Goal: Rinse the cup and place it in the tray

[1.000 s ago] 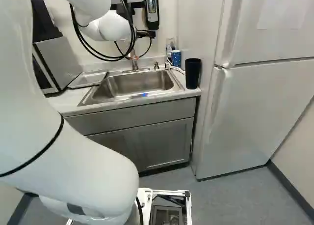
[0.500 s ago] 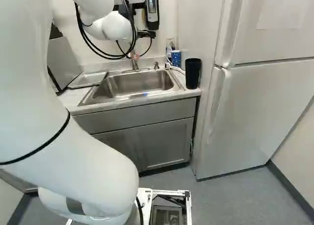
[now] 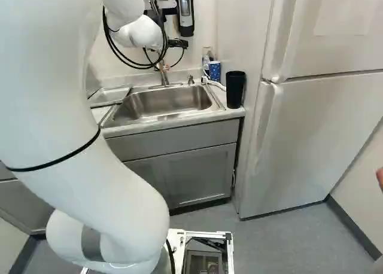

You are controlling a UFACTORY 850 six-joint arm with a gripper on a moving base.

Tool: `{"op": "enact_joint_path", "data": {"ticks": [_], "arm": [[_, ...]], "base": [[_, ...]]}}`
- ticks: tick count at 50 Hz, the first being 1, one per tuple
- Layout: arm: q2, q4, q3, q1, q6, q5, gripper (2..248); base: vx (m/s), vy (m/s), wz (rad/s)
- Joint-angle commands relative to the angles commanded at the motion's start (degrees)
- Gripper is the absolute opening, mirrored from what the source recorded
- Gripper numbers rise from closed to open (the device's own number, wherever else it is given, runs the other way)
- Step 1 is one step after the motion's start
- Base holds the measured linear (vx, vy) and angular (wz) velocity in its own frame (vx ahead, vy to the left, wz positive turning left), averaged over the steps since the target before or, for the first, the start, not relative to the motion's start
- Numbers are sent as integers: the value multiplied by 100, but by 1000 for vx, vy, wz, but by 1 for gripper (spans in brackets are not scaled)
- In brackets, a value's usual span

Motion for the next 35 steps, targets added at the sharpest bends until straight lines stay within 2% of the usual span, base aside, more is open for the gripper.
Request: {"op": "enact_joint_path", "data": {"ticks": [35], "arm": [[-1074,0,-1160,180,0,-337,247]], "base": [[0,0,0]]}}
